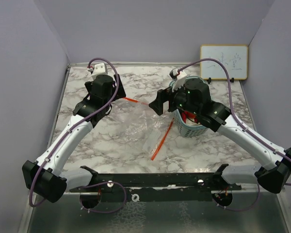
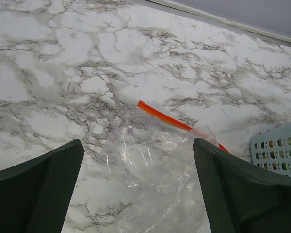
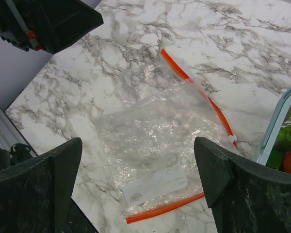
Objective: Place the food in the zip-top bag and seal the zipper
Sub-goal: Pick up the zipper food storage bag at the center of the board.
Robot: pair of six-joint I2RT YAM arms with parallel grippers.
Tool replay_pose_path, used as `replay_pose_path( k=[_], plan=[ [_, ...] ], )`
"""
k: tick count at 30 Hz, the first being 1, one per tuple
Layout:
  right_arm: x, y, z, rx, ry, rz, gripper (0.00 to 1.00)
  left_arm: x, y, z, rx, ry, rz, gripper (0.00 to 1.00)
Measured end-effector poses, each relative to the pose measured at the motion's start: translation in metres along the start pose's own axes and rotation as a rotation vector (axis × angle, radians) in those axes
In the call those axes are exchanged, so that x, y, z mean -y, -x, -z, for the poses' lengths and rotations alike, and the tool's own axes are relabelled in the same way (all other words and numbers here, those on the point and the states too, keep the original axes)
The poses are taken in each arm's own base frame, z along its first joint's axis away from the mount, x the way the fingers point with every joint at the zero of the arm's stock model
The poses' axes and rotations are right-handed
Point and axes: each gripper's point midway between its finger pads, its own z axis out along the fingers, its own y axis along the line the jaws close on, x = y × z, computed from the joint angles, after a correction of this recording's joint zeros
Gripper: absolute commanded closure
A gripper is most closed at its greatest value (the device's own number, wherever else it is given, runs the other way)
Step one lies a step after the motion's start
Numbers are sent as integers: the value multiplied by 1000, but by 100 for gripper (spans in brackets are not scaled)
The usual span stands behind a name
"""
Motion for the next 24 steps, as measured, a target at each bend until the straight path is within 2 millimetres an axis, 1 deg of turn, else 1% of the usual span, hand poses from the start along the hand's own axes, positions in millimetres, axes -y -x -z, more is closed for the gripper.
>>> replay_pose_path(
  k=[6,11,16,18,21,24],
  plan=[
    [4,-8,3,-12,-15,-1,1,-1,4,6,30,-24,-7,1],
    [5,-12,3,-22,-18,-1,1,-3,-2,26,77,-121,-58,1],
    [7,-25,1,-46,-18,-8,1,-11,-12,41,117,-168,-44,1],
    [3,-30,-5,-54,-8,-12,1,-16,-16,45,127,-162,-30,1],
    [-9,-42,-22,-82,20,-8,1,-26,-15,50,152,-135,2,1],
    [-16,-68,-47,-147,27,-14,1,-40,-14,59,190,-95,43,3]
  ],
)
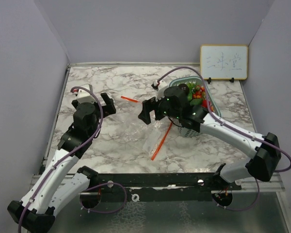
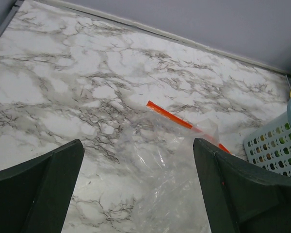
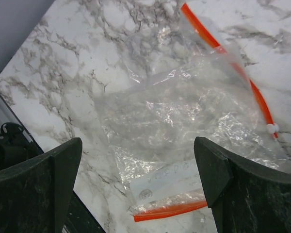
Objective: Place the food in the zip-top bag and seal the zipper
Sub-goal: Pick up the zipper food storage bag at the center of the board.
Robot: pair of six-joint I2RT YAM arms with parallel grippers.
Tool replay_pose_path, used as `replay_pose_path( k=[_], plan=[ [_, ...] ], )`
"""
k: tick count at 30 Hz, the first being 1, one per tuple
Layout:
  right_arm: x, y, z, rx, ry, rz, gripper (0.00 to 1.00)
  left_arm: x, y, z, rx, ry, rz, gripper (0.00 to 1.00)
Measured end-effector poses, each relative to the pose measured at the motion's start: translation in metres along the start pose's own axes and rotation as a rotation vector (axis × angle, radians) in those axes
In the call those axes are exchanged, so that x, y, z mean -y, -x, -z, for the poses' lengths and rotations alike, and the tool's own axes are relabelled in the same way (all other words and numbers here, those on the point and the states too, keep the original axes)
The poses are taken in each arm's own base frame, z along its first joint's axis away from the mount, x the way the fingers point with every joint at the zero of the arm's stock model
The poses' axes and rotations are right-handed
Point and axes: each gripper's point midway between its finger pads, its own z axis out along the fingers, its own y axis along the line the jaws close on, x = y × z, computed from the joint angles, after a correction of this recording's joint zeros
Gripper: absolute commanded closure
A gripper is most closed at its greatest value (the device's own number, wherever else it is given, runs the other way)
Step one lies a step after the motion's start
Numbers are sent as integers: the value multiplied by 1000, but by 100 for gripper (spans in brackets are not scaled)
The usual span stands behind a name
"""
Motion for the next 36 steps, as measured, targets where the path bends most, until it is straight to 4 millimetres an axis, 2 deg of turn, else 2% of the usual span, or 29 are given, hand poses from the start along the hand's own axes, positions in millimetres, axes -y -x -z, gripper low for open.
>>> replay_pose_path(
  k=[2,5,7,11,15,18,22,24,26,31,32,36],
  plan=[
    [4,-21,-23,-56,-26,-22,1,-8,4,7,29,24,25,4],
    [16,-37,-44,-99,-98,-66,1,-17,10,17,73,49,69,5],
    [23,-36,-58,-101,-147,-102,1,-22,10,21,88,57,89,5],
    [26,-14,-87,-52,-207,-180,1,-26,6,24,97,64,109,6],
    [29,-3,-108,-23,-251,-240,1,-27,-1,22,84,66,107,6],
    [40,-6,-123,-34,-327,-267,1,-28,-4,21,77,65,103,6],
    [62,-34,-130,-94,-444,-272,3,-28,-12,21,66,57,100,6],
    [71,-47,-128,-125,-486,-267,10,-29,-14,21,64,55,99,6],
    [76,-53,-127,-140,-515,-262,26,-29,-13,22,68,51,101,6],
    [82,-61,-127,-154,-546,-256,86,-28,-10,24,77,42,107,6],
    [83,-62,-126,-155,-549,-258,94,-28,-10,24,77,40,107,6],
    [85,-70,-122,-172,-555,-247,98,-26,-11,24,73,32,107,6]
  ],
)
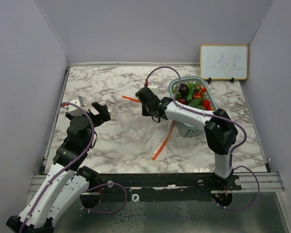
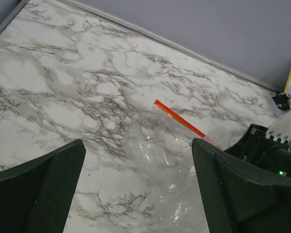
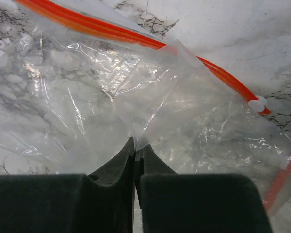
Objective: Place the food in the zip-top bag and seal the zipper
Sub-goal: Pick up the zipper food storage bag at the center of the board.
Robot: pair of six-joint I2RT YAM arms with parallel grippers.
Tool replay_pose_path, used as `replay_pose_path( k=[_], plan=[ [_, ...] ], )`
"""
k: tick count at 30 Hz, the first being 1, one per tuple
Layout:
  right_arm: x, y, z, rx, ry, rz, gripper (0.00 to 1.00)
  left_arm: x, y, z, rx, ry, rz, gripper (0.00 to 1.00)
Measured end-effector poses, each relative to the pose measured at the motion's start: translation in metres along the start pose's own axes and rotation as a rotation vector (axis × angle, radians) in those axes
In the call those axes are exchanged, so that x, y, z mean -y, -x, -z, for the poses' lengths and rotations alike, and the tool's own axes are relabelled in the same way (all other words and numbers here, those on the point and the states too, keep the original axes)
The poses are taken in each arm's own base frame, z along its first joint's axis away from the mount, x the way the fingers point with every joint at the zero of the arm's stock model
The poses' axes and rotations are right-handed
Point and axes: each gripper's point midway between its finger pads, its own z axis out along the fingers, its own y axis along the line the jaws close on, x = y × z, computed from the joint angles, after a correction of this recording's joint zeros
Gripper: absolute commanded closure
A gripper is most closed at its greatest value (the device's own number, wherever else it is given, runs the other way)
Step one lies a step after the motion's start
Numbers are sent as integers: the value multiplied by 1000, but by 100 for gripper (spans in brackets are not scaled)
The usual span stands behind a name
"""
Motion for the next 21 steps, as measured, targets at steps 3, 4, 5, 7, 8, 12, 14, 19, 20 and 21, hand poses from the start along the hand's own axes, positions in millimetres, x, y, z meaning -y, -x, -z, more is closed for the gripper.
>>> replay_pose_path(
  k=[3,4,5,7,8,12,14,19,20,21],
  plan=[
    [4,1,15,3,18,15,98,1,-1,0,-4,-7,0,6],
    [4,6,25,13,43,23,98,2,-1,0,-5,-10,0,6],
    [3,12,36,23,66,26,98,3,-2,0,-8,-14,0,6],
    [-4,31,68,65,149,30,98,4,-3,0,-15,-25,-1,4],
    [-9,46,92,104,210,27,98,6,-4,0,-20,-32,-2,2],
    [-23,92,177,257,433,14,98,15,-7,1,-40,-78,-2,1],
    [-23,105,215,324,522,12,98,23,-6,2,-43,-120,8,1],
    [-19,125,294,469,704,34,98,51,-5,7,-29,-276,65,1],
    [-19,128,310,500,743,44,98,57,-5,9,-29,-315,79,1],
    [-18,131,327,529,783,55,98,62,-5,11,-22,-347,93,1]
  ],
)
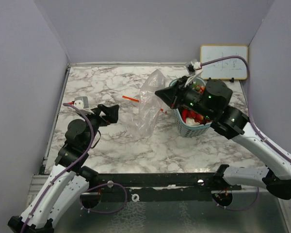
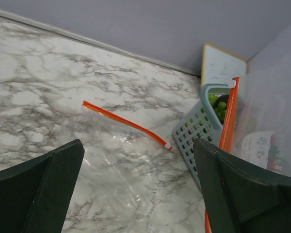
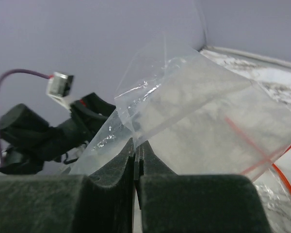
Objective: Place the food in the zip-top bag and seal the zipper
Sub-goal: Pick up the zipper food storage bag at the center of the board.
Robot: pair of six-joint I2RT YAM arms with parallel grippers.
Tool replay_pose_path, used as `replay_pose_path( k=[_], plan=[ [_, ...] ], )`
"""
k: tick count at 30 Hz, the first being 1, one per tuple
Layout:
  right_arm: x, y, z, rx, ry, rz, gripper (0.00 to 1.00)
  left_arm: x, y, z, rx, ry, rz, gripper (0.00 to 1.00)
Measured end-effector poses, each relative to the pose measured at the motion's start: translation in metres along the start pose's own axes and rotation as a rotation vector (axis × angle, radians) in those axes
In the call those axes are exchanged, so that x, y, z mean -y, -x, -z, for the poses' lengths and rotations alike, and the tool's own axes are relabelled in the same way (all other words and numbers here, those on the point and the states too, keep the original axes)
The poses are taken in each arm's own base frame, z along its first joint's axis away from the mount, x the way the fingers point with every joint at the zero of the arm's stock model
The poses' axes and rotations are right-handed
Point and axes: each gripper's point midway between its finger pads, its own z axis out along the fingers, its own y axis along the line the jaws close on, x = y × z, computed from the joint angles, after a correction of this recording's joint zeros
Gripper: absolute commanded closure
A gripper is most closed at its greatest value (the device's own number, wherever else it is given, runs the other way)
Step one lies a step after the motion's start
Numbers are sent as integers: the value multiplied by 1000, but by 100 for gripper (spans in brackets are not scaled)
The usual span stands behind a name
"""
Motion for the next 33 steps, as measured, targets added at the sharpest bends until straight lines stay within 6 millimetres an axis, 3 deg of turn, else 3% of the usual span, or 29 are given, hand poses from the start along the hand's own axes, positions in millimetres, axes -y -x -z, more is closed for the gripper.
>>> replay_pose_path(
  k=[4,9,14,21,26,33],
  plan=[
    [-34,33,32,80,144,37,98,30,-1,5,27,-188,56,4],
    [-82,79,70,184,340,81,98,66,12,16,89,-395,121,7],
    [-123,113,101,261,525,115,98,84,12,16,93,-502,174,5],
    [-156,113,120,265,741,152,98,109,2,23,67,-699,343,2],
    [-169,98,121,229,872,163,98,132,16,41,89,-903,493,4],
    [-182,91,127,203,1005,174,98,147,35,66,107,-1075,596,7]
  ],
)
